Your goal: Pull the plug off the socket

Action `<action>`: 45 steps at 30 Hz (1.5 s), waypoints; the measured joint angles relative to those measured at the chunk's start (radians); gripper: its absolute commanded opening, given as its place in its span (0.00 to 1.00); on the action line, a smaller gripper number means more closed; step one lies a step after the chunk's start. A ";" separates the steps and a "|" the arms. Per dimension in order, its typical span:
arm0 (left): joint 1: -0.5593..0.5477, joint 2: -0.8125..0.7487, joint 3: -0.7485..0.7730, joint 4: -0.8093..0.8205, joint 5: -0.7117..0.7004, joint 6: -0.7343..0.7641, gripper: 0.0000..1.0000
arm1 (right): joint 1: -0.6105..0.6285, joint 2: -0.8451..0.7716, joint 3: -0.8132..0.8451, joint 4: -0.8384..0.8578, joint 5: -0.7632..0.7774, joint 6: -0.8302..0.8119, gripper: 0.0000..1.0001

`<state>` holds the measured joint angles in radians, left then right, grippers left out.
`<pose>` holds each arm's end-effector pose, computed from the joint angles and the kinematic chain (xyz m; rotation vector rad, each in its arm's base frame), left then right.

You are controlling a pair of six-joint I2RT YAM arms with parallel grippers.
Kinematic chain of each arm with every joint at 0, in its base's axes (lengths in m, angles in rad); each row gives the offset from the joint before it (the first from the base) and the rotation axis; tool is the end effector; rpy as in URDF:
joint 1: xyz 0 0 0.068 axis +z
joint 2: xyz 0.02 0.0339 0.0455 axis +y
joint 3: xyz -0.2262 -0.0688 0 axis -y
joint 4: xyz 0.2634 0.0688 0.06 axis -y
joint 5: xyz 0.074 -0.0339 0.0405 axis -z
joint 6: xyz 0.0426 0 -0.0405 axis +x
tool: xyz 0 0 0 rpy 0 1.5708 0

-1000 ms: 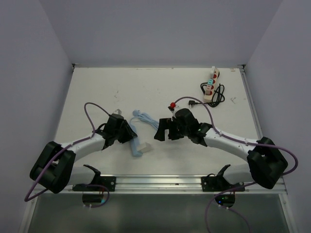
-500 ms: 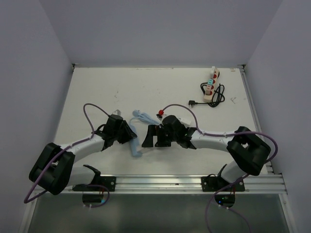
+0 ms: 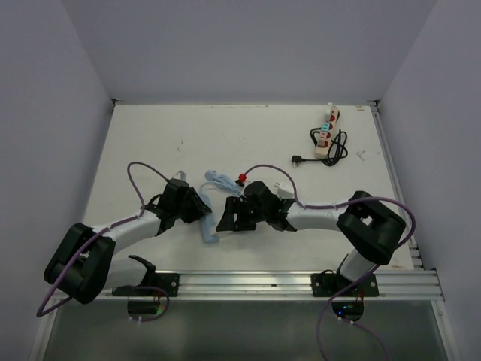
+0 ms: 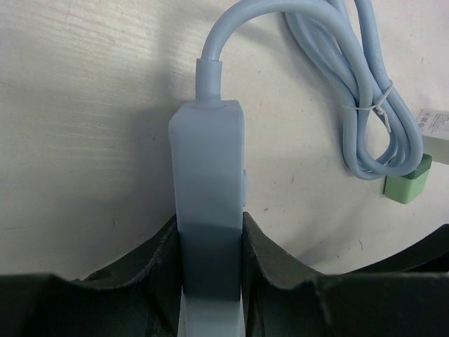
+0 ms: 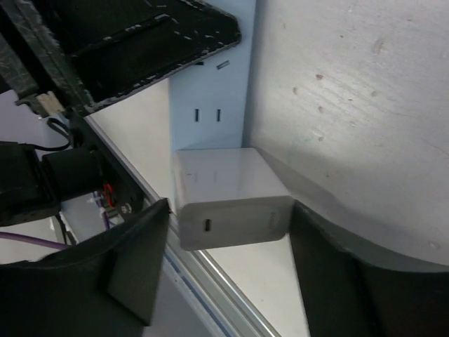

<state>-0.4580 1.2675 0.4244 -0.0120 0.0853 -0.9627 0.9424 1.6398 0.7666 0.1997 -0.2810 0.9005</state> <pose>0.2216 -0.1133 0.0847 -0.6001 2.4912 -0.7077 0.1907 0.2825 0.1042 -0.2270 2.5459 1.1958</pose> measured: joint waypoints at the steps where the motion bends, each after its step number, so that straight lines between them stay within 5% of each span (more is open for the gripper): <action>1: 0.000 -0.002 -0.003 0.004 0.000 -0.002 0.00 | -0.001 0.003 0.000 -0.001 0.001 -0.002 0.59; 5: 0.004 -0.010 -0.012 0.011 0.002 -0.003 0.12 | -0.002 0.006 0.003 -0.007 -0.002 0.003 0.28; 9: 0.005 -0.013 -0.015 0.013 0.007 -0.004 0.34 | -0.001 0.007 0.018 -0.031 0.001 -0.008 0.10; 14: 0.006 -0.025 -0.026 0.031 0.042 -0.016 0.59 | 0.000 0.006 0.048 -0.084 0.011 -0.039 0.00; 21: 0.005 -0.034 -0.036 0.040 0.118 -0.021 0.63 | 0.000 0.007 0.085 -0.138 0.039 -0.085 0.00; 25: 0.005 -0.050 -0.053 0.039 0.143 -0.021 0.58 | 0.000 0.008 0.100 -0.159 0.053 -0.106 0.00; 31: 0.006 -0.047 -0.073 0.040 0.151 -0.024 0.36 | 0.000 0.011 0.126 -0.199 0.056 -0.134 0.00; 37: 0.007 -0.036 -0.074 0.051 0.153 -0.039 0.01 | -0.002 0.016 0.138 -0.219 0.055 -0.137 0.00; 45: 0.007 -0.032 -0.078 0.063 0.146 -0.043 0.00 | -0.010 0.016 0.138 -0.221 0.051 -0.136 0.00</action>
<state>-0.4511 1.2350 0.3462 0.0509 0.2314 -1.0058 0.9321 1.6558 0.9051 -0.0212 -0.2298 0.7647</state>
